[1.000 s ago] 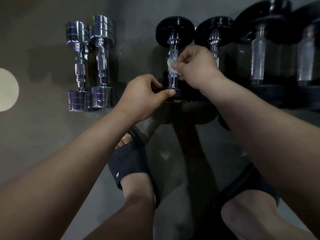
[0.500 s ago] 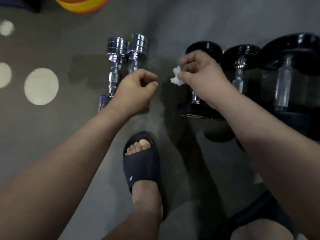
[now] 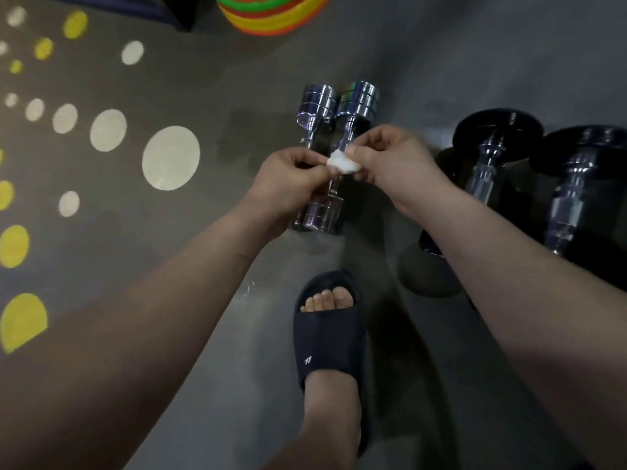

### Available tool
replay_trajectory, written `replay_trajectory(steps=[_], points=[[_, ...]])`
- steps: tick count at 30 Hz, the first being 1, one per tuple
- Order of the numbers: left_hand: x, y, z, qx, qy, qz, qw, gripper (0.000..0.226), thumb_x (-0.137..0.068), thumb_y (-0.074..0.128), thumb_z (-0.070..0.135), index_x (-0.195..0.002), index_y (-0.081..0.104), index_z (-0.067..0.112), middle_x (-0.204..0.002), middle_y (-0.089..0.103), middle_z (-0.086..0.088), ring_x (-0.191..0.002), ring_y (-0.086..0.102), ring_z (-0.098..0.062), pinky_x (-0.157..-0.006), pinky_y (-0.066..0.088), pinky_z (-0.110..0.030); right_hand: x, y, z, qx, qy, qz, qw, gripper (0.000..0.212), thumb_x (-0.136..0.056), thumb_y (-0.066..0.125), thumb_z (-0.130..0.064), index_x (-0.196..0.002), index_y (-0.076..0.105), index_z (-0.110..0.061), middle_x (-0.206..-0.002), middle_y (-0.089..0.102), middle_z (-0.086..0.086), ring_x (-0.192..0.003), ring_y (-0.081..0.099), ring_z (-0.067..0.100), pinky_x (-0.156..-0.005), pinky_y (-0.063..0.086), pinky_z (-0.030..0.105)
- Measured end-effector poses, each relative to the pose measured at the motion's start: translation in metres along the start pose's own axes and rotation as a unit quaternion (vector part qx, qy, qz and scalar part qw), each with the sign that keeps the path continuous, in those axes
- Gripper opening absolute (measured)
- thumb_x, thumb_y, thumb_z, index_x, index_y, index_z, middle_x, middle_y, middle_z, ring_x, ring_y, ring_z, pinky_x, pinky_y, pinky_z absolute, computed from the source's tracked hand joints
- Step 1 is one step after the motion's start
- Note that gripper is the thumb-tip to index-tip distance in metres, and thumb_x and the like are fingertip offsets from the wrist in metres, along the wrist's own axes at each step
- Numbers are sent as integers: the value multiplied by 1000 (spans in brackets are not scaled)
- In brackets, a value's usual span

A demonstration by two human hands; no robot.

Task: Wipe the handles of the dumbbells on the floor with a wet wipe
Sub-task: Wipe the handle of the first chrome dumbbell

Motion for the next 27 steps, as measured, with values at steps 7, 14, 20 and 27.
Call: replay_trajectory(steps=[7,14,20,27], points=[[-16,-9,-5,17,3,-8,1000,9,-89,76,12,-95,72,7,-88,74,-12,-79,70,-20,-81,60,-37,-10,7,0,43,-11,-113,993,8,-92,73,-19,-99,68,-19,-94,75,-2,-76,67,9,-65,54,25],[-25,-27,-8,-274,63,49,958,14,-88,67,21,-100,75,23,-83,71,17,-75,65,2,-68,44,-4,-43,-10,-3,220,-41,87,971,6,-82,70,-27,-88,68,-28,-87,71,-8,-80,70,12,-79,60,36],[-16,-23,-15,-428,167,-87,884,29,-81,81,33,-104,75,17,-98,73,0,-97,65,-17,-83,41,-15,-44,6,-3,290,-145,63,944,13,-88,61,-20,-93,72,-26,-101,66,2,-90,63,17,-81,51,27],[-16,-20,-21,-501,188,-96,839,46,-77,83,43,-113,72,18,-108,67,-4,-109,56,-30,-93,42,-34,-42,8,8,430,-224,25,874,25,-99,60,-25,-114,72,-11,-115,58,14,-97,59,29,-80,40,26]])
Point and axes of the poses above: each hand's wrist, its own x-axis away from the middle knuckle, its own y-axis out of the palm, z = x × y, the point moved 2 cm from there along -x, towards the middle knuckle
